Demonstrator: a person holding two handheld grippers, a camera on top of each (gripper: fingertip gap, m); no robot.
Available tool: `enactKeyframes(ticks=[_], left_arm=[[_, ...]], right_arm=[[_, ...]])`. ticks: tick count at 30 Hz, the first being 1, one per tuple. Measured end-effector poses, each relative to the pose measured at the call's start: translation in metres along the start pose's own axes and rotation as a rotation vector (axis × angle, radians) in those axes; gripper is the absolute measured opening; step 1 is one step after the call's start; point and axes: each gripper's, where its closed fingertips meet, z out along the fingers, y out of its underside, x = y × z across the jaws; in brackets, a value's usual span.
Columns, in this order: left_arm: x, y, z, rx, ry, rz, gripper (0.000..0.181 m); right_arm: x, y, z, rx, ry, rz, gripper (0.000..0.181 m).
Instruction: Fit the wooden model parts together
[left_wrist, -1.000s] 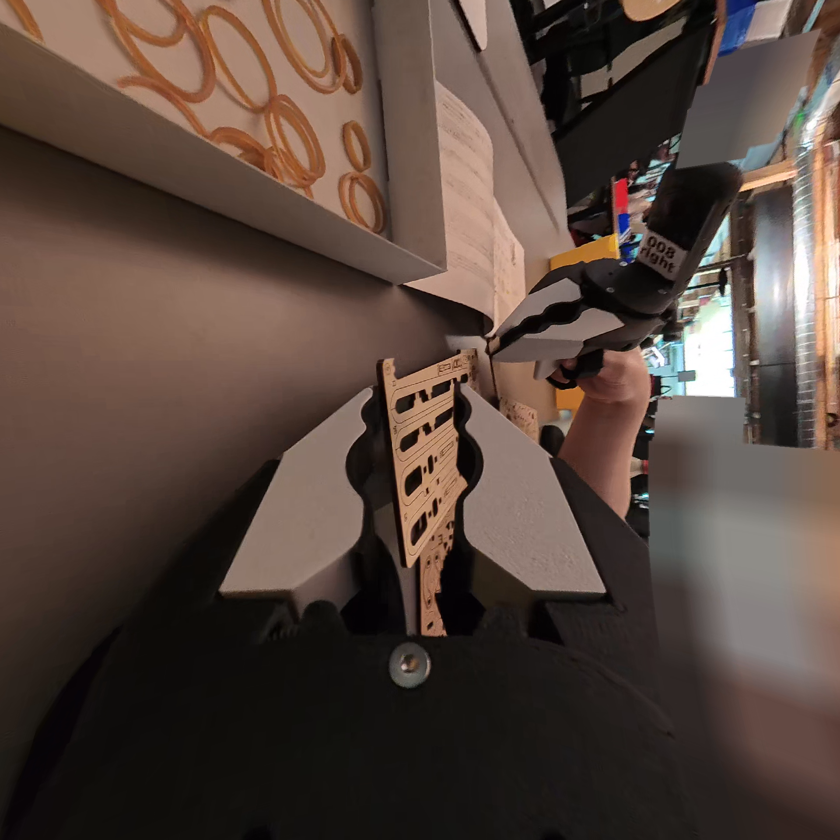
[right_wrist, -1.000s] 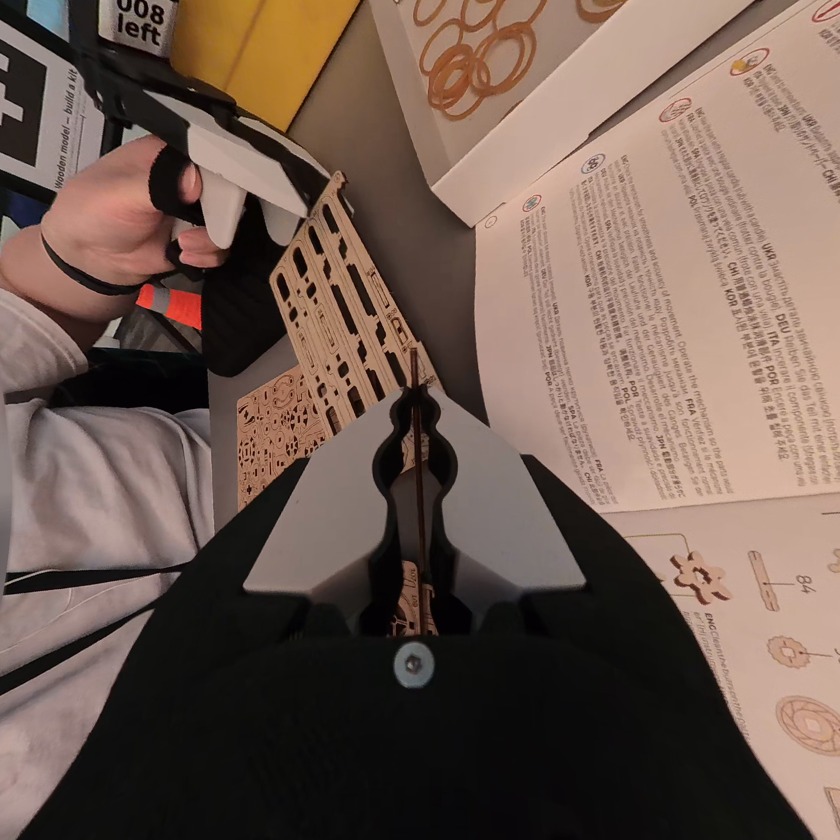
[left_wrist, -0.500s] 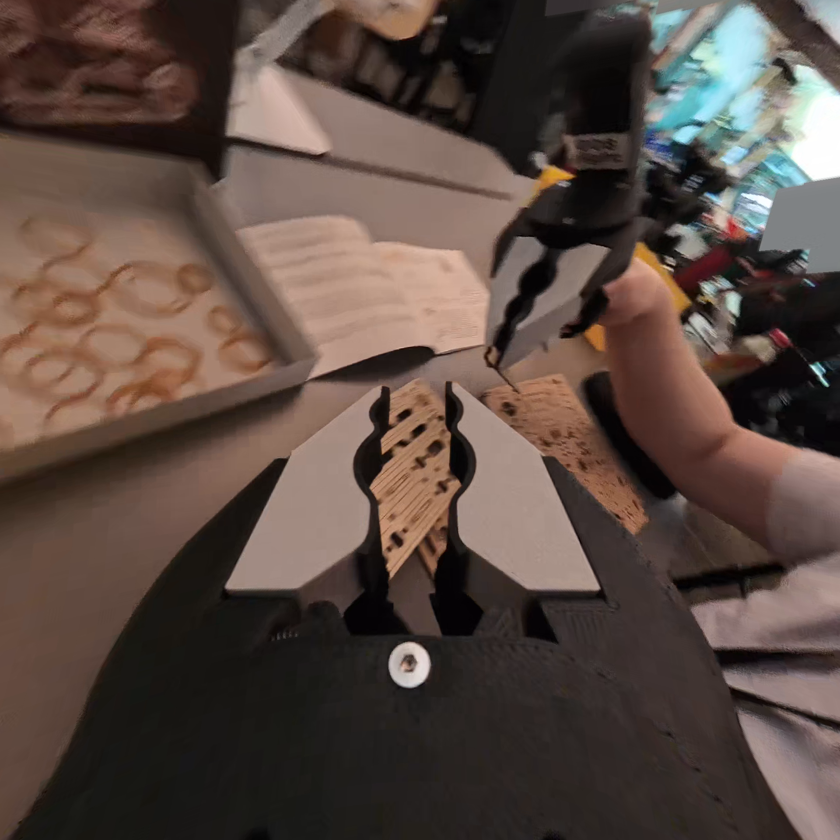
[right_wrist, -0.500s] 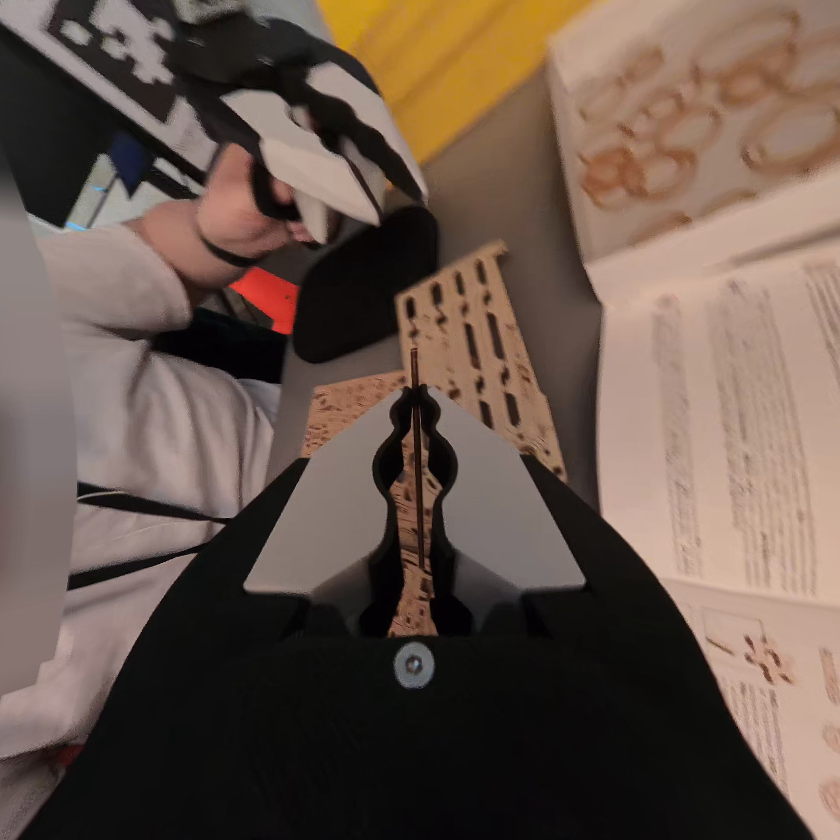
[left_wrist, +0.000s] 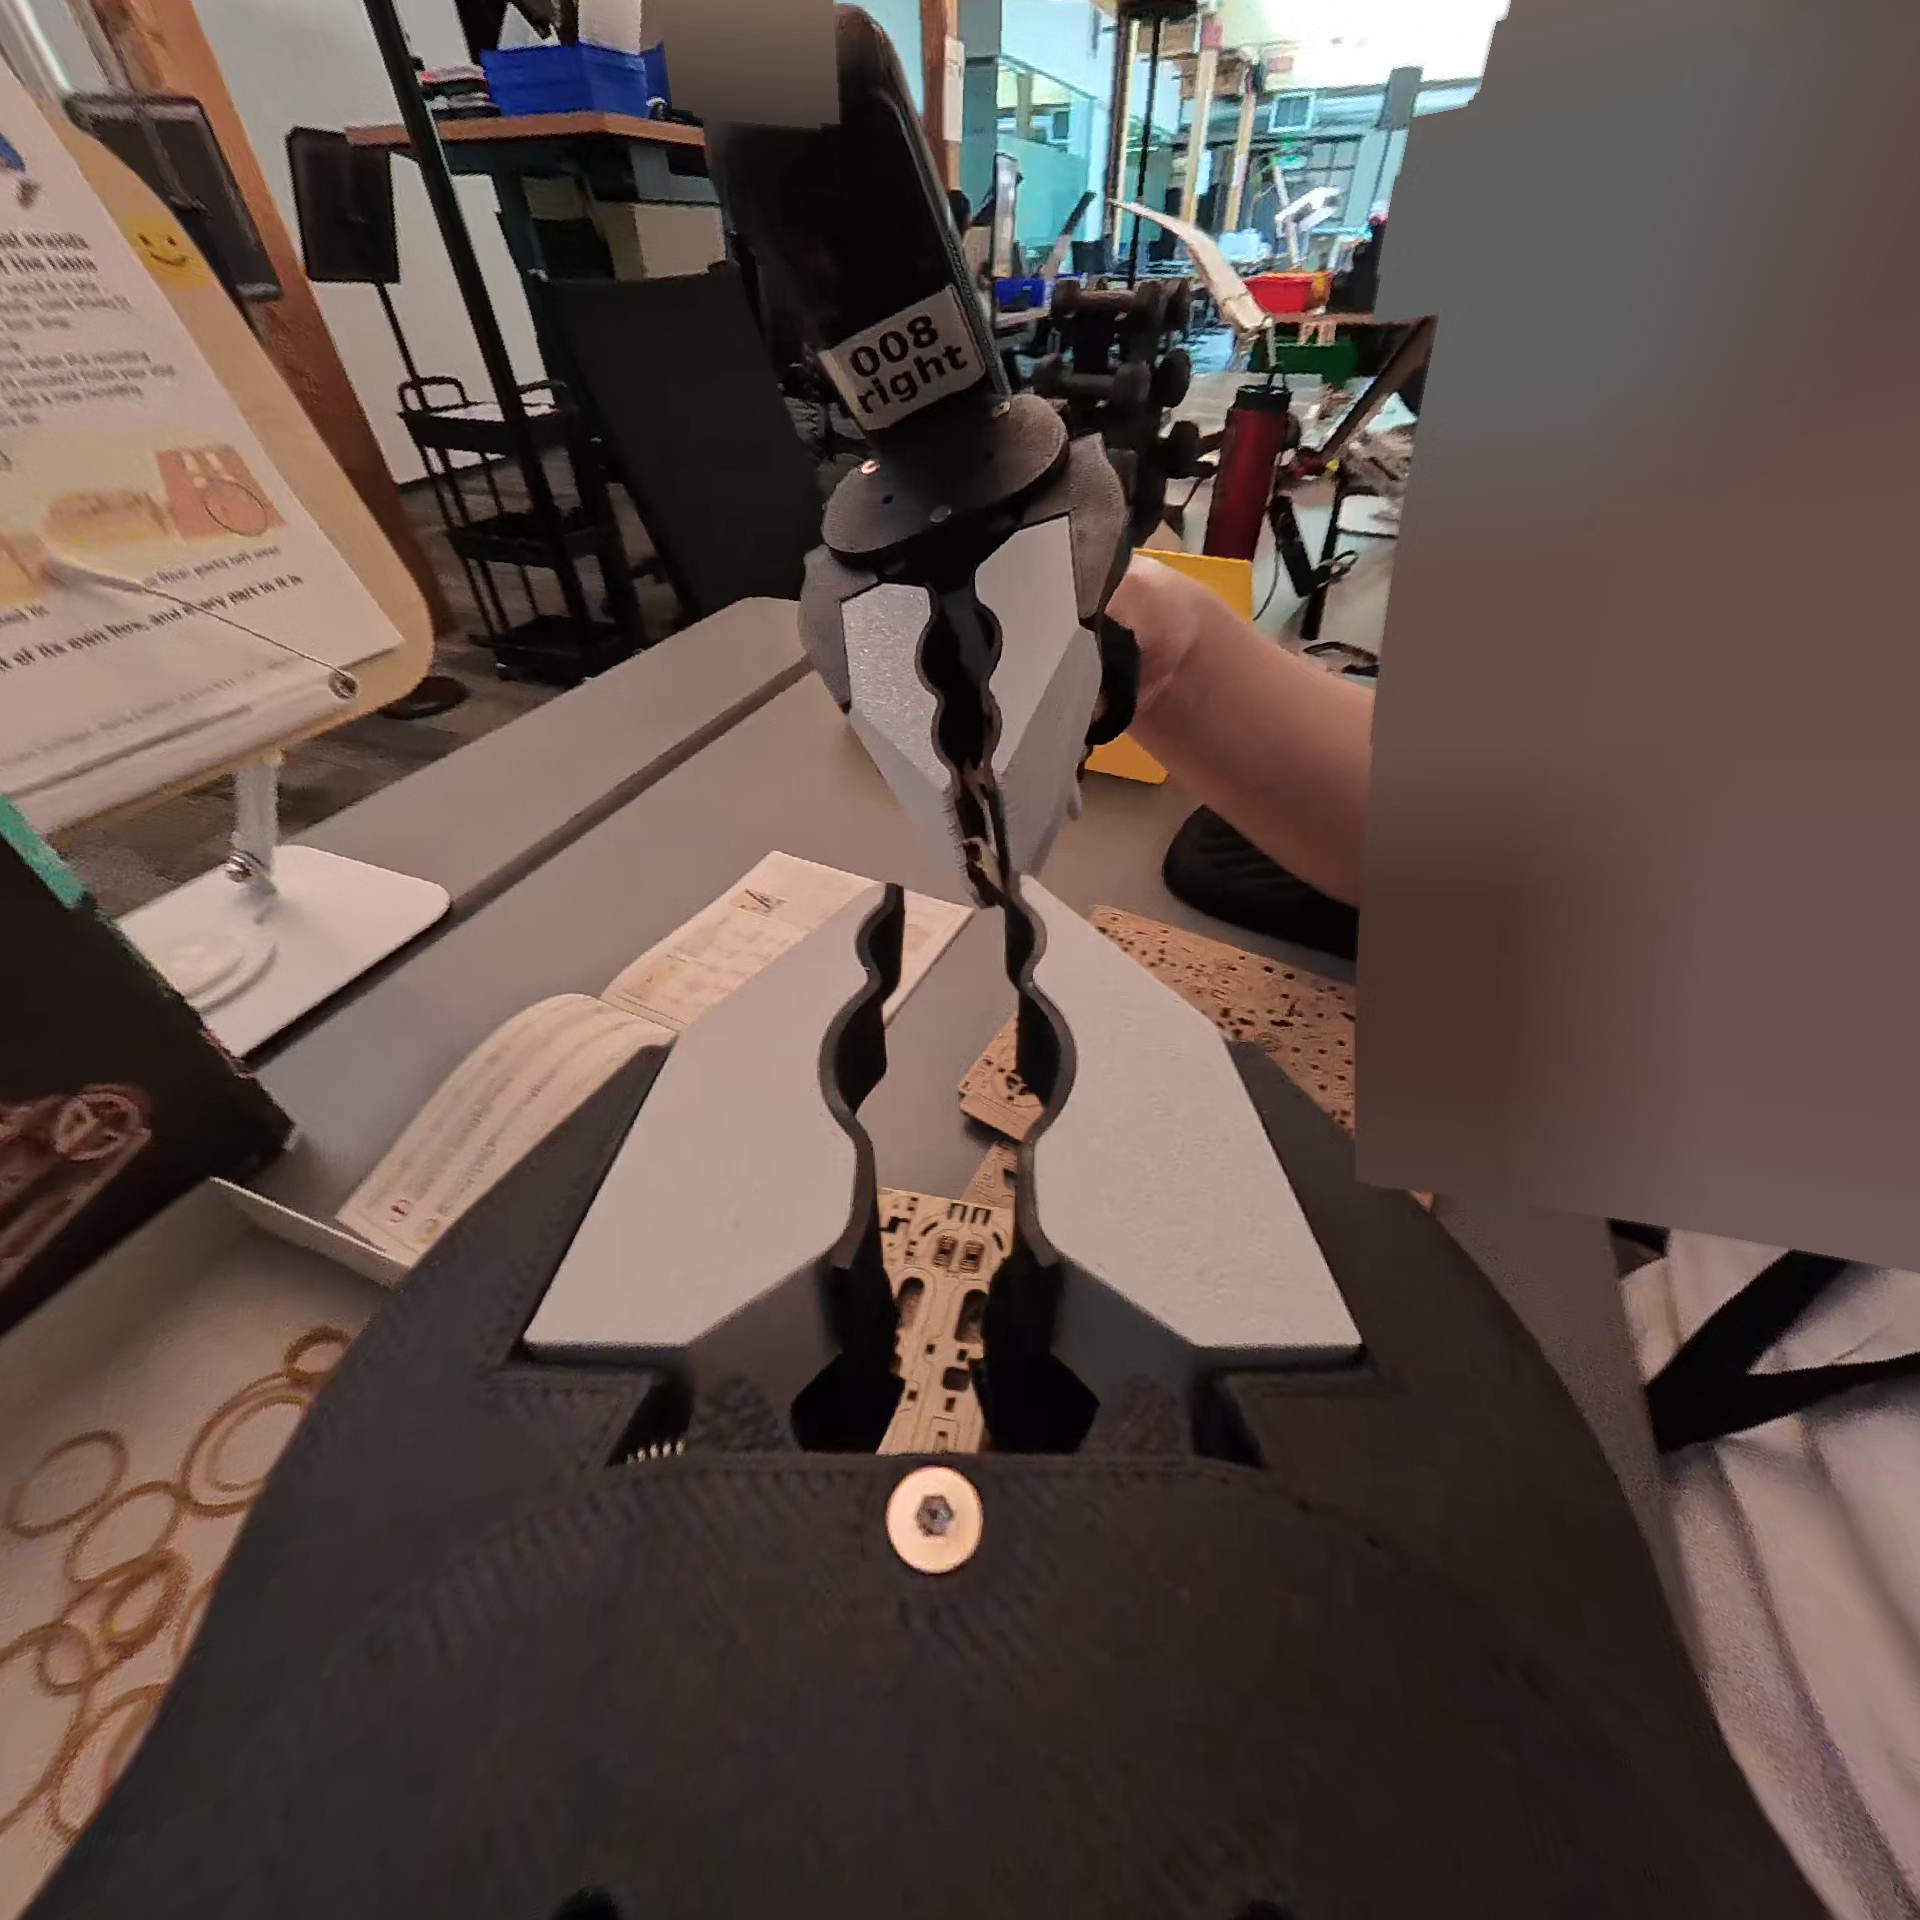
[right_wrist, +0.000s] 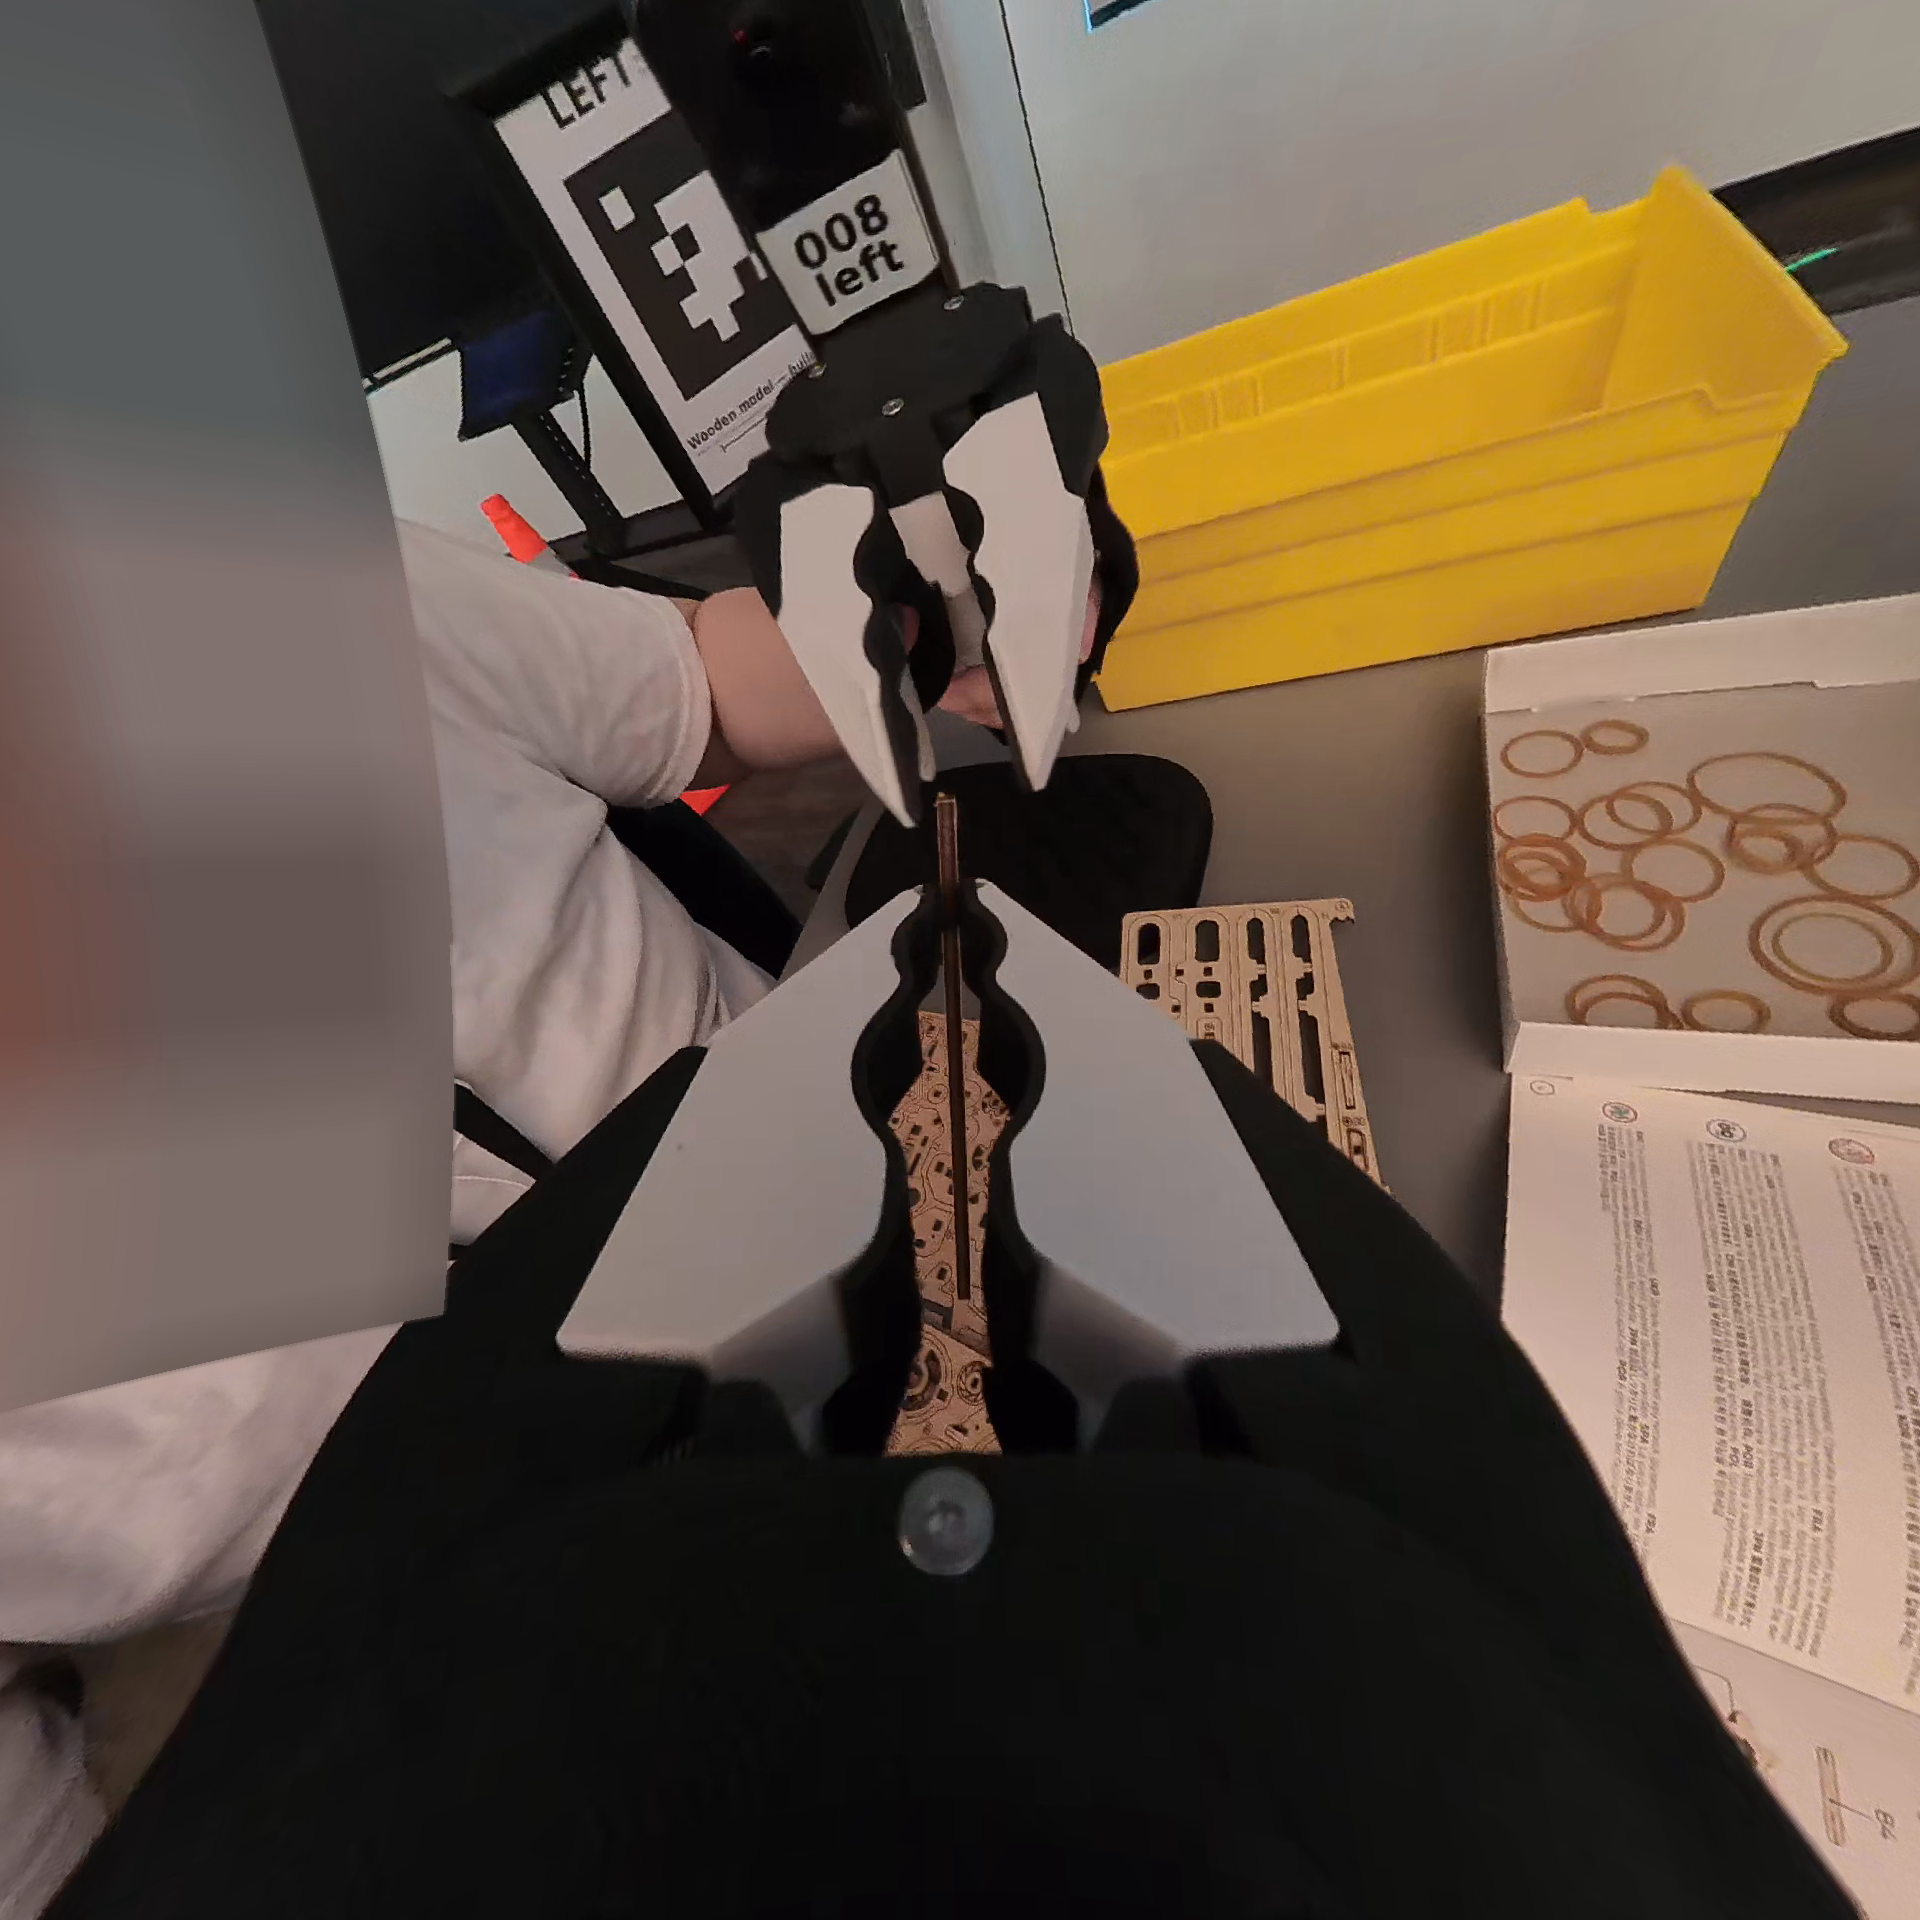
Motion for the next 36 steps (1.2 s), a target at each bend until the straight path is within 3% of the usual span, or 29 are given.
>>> enactKeyframes(ticks=[16,22,36], left_arm=[[0.0,-0.006,-0.002,0.025,-0.024,0.03,0.002],[0.004,-0.007,-0.006,0.067,0.03,-0.03,0.006],[0.007,-0.009,-0.005,0.066,-0.188,0.283,0.005]], right_arm=[[-0.003,0.003,0.003,-0.031,0.012,-0.004,0.002],[0.001,0.004,0.003,-0.025,0.008,0.032,0.003],[-0.004,-0.008,0.003,-0.001,0.09,-0.112,0.002]])
